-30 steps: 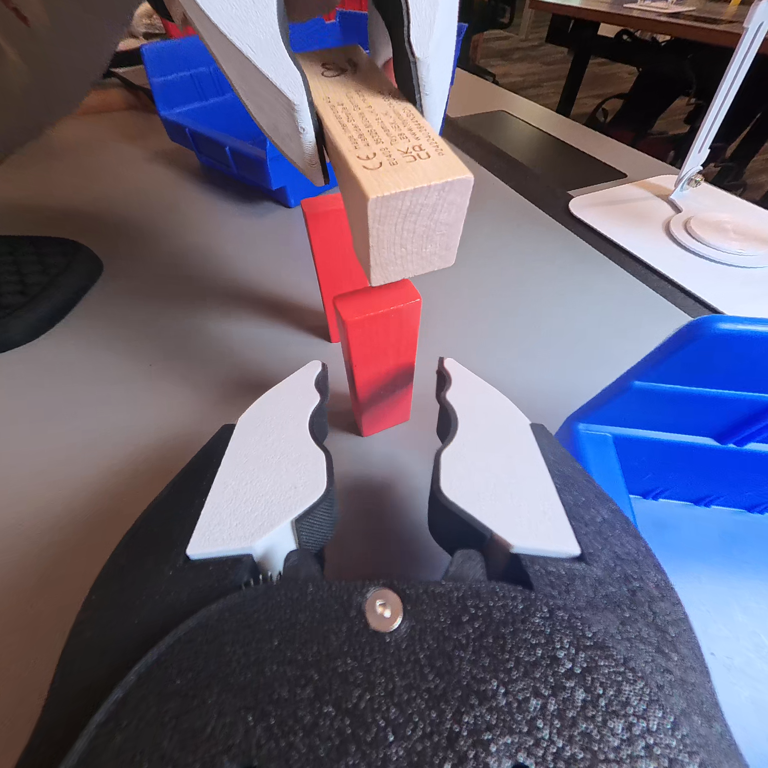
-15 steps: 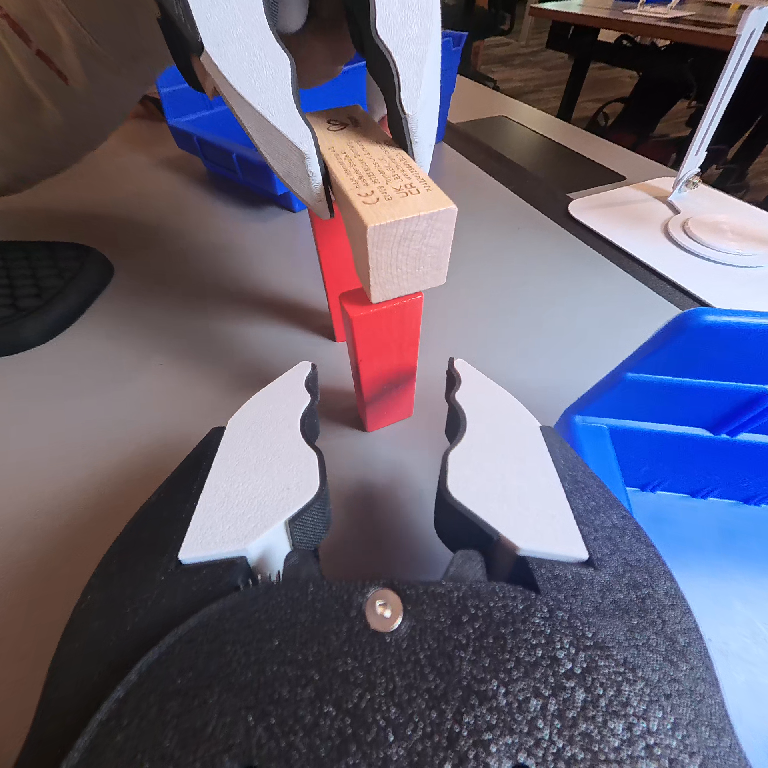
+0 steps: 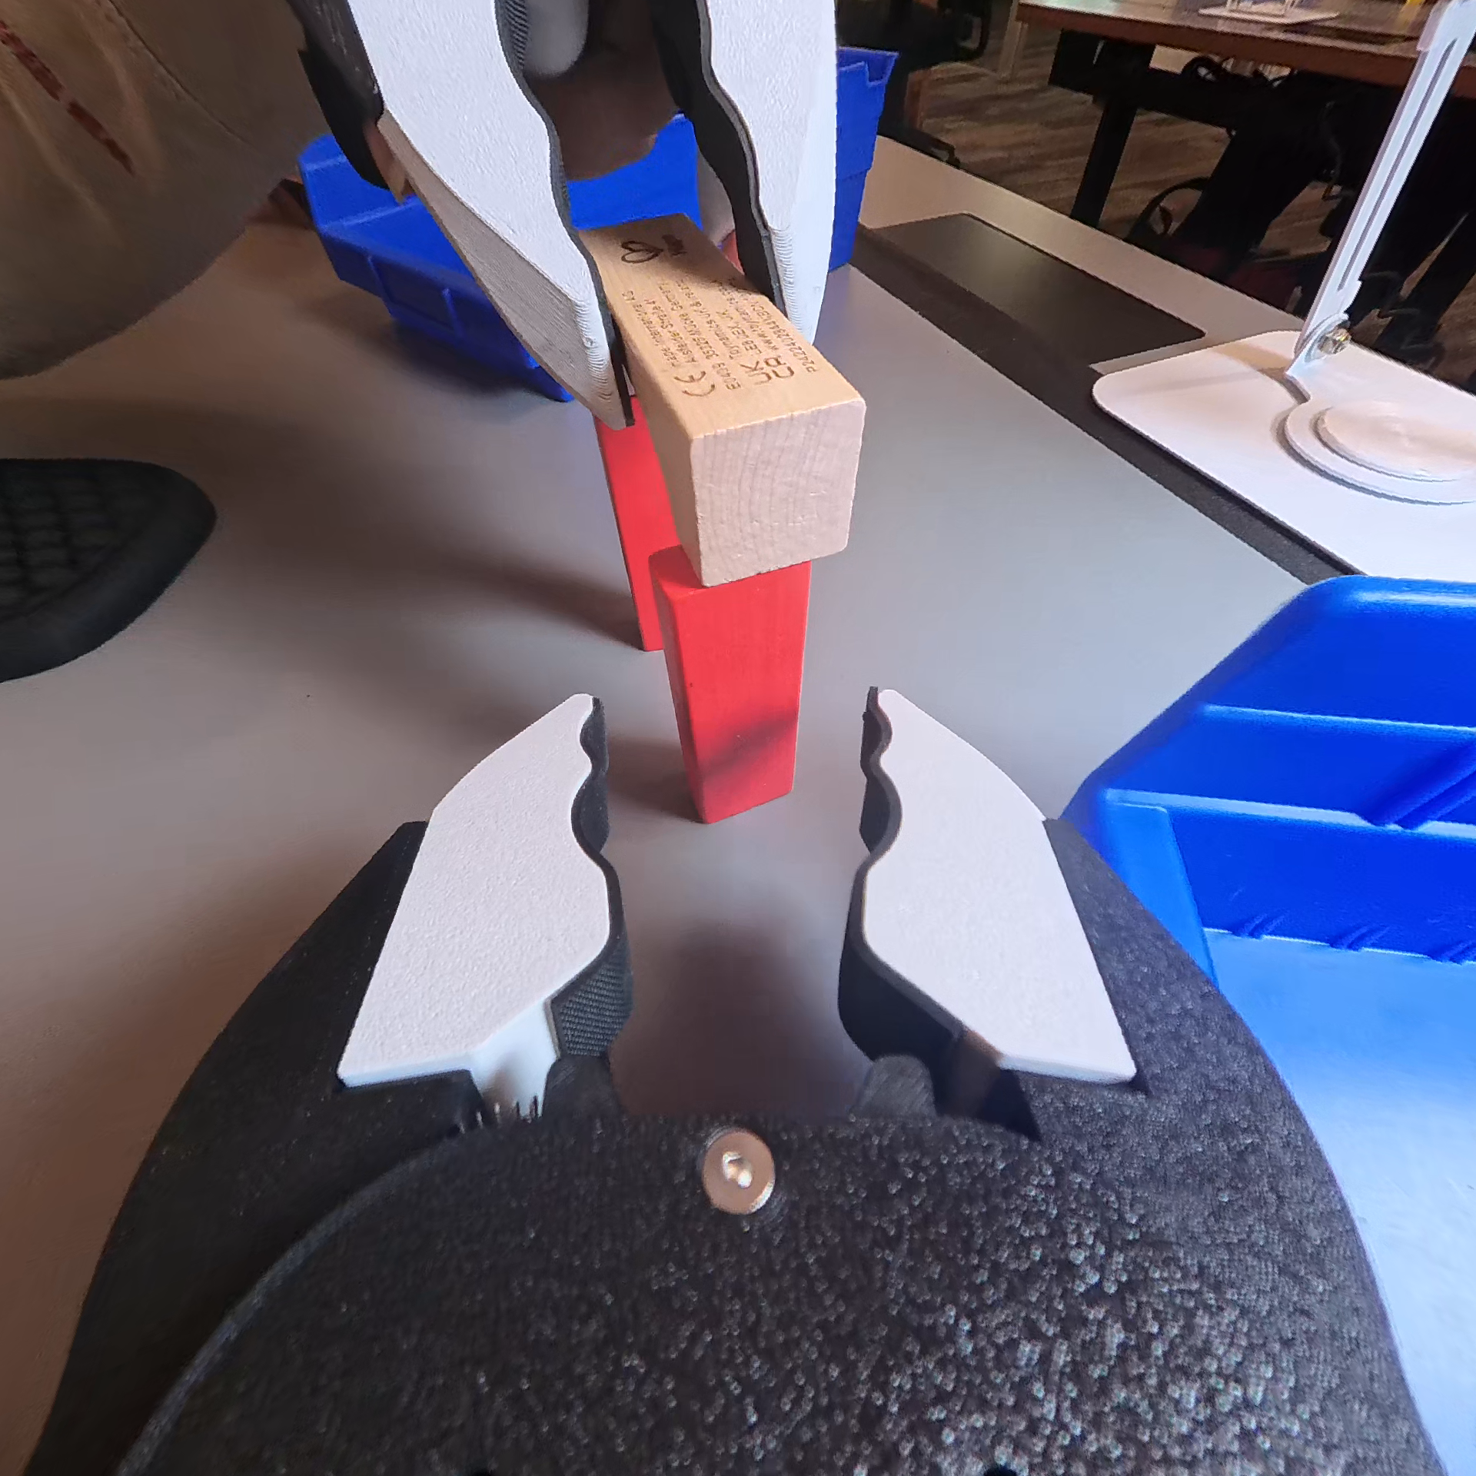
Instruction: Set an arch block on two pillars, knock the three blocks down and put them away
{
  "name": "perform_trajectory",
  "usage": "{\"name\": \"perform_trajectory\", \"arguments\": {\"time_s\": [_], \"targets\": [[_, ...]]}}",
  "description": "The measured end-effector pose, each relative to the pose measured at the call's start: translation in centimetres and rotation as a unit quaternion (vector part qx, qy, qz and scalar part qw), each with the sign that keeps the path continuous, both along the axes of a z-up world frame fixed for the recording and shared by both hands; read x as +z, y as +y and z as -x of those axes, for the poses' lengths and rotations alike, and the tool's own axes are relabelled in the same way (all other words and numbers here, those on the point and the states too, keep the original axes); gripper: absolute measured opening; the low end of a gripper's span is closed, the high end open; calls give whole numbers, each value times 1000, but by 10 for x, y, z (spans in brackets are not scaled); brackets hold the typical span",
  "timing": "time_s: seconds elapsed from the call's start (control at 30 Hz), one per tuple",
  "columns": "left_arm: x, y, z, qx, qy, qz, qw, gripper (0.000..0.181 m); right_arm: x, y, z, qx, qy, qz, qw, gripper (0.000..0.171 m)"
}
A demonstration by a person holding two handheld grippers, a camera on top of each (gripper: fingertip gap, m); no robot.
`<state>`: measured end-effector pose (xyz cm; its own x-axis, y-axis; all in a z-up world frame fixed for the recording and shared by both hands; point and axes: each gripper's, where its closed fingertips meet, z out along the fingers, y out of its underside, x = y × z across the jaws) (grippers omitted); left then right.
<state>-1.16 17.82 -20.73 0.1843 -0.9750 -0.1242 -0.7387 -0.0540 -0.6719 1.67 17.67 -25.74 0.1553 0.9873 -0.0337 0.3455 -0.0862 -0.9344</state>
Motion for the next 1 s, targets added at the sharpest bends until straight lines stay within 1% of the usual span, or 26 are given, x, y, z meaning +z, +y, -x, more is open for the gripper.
{"name": "perform_trajectory", "arguments": {"time_s": [0.93, 0.97, 1.0], "targets": [[-2, -3, 1, -10, 0, -2, 1000, 34, -3, 3, -1, -7, -7, 4, 1000, 60], [-2, -3, 1, -9, 0, -2, 1000, 36, -3, 3, -1, -8, -6, 4, 1000, 60], [-2, -3, 1, -9, 1, -2, 1000, 34, -3, 3, -1, -8, -6, 4, 1000, 60]]}}
